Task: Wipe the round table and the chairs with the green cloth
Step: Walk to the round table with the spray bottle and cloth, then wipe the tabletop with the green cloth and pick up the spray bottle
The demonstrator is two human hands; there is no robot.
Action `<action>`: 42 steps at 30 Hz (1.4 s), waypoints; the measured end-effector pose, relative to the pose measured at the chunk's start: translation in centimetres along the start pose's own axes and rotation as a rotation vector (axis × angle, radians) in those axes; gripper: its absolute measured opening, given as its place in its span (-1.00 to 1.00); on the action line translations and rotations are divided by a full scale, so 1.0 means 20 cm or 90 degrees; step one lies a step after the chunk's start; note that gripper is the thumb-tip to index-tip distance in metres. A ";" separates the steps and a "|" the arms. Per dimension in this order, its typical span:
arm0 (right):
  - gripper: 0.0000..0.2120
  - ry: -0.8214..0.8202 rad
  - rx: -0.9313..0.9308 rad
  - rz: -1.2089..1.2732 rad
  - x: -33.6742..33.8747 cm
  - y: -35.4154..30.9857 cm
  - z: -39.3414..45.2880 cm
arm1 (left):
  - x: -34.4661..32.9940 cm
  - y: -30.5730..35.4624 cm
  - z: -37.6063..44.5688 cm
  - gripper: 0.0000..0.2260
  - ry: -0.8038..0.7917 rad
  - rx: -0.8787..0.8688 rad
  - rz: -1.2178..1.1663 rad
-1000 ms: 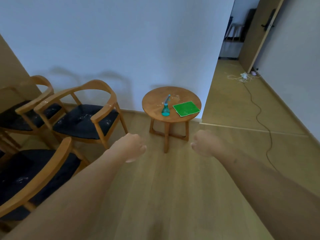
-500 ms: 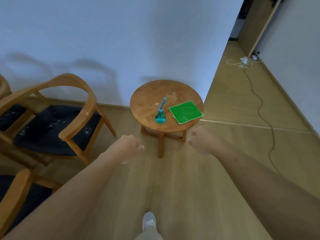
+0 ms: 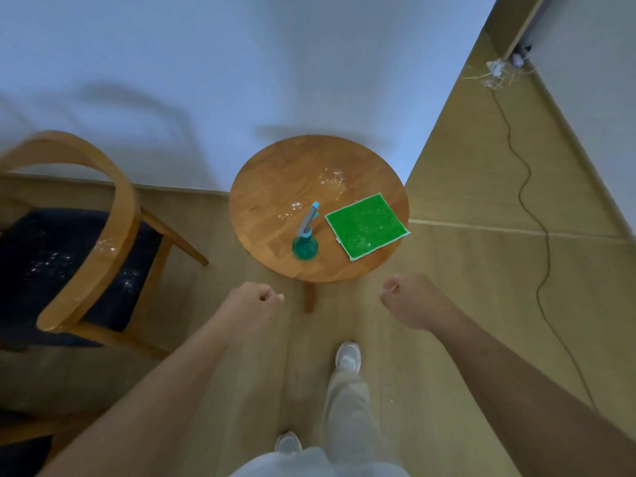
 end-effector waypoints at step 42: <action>-0.23 0.069 -0.085 -0.158 -0.59 0.38 2.04 | 0.03 0.21 1.30 -0.87 0.172 -0.101 0.035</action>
Point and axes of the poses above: each hand's wrist, its own z-axis towards the middle knuckle, its own x-axis out of the back of the hand, y = z × x, the point moved 6 cm from there along z, towards the middle knuckle, and after that the axes turned 2 degrees about -x, right-handed, at the moved point
